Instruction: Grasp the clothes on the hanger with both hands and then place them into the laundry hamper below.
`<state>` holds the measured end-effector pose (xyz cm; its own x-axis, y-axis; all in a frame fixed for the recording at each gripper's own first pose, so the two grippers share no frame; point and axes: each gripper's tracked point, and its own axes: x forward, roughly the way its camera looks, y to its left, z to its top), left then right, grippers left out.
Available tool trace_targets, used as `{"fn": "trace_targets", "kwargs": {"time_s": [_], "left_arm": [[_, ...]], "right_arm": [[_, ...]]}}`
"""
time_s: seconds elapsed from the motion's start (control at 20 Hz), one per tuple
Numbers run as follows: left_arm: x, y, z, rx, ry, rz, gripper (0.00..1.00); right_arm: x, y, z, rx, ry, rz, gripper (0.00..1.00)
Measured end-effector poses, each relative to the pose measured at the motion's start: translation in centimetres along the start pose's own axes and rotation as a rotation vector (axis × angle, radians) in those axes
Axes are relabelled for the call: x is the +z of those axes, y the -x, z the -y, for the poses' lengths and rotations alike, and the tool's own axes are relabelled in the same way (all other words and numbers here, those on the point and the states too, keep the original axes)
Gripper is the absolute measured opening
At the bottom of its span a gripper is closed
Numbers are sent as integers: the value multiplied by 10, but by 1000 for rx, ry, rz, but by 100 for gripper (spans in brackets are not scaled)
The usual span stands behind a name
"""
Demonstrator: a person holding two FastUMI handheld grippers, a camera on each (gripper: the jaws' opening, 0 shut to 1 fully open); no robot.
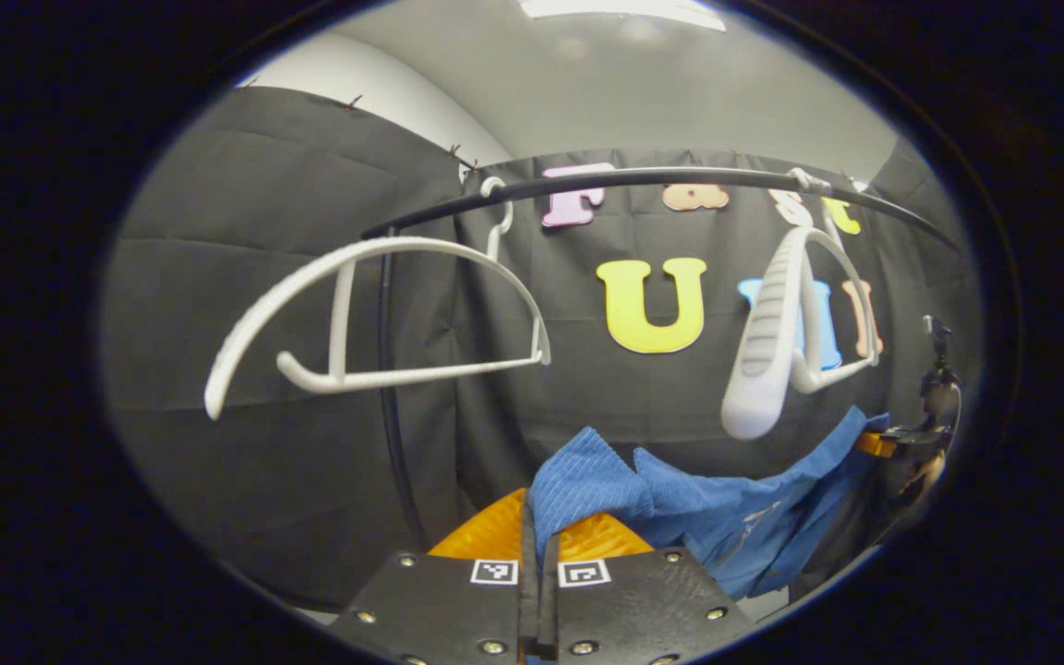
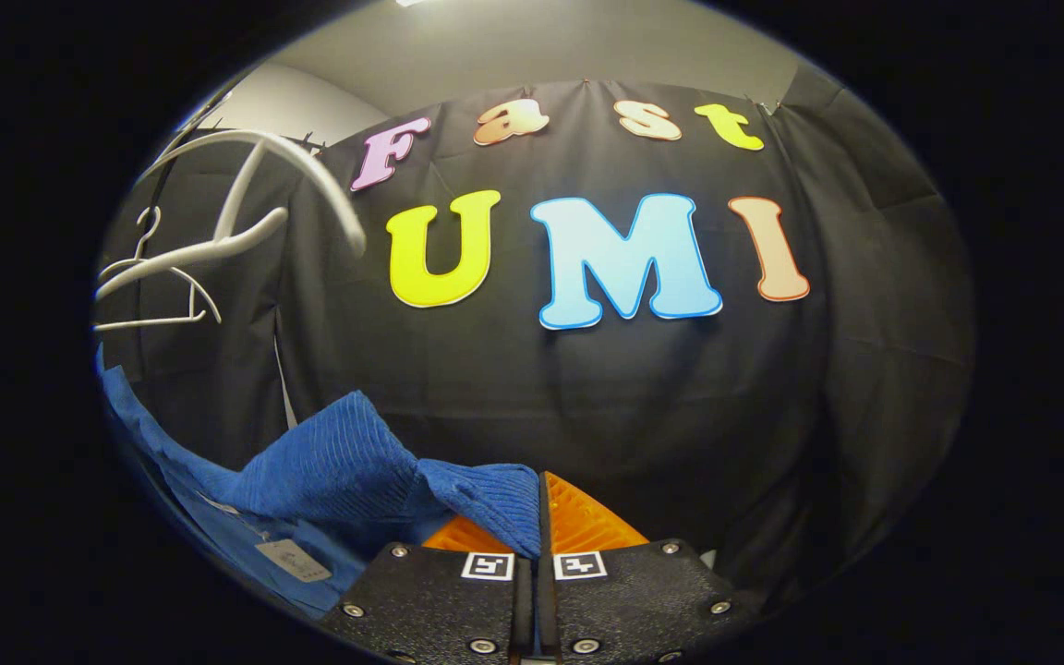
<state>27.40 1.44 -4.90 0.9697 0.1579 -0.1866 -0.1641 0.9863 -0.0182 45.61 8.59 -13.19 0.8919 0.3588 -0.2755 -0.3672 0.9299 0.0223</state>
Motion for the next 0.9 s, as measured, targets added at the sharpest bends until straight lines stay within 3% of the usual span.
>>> {"fn": "trace_targets", "kwargs": {"time_s": [0.35, 0.55, 0.6, 0.65, 0.9], "left_arm": [[1, 58, 8, -72, 2, 41, 1], [24, 96, 31, -167, 32, 81, 0], [28, 106, 37, -187, 38, 90, 5], [33, 117, 43, -209, 44, 102, 1], [36, 157, 66, -300, 77, 139, 0]], "right_arm": [[-3, 85, -22, 21, -7, 29, 2], [8, 144, -46, 41, -27, 60, 2], [12, 159, -54, 48, -32, 68, 2], [14, 173, -62, 55, -37, 76, 0], [12, 237, -103, 98, -89, 80, 2]]}}
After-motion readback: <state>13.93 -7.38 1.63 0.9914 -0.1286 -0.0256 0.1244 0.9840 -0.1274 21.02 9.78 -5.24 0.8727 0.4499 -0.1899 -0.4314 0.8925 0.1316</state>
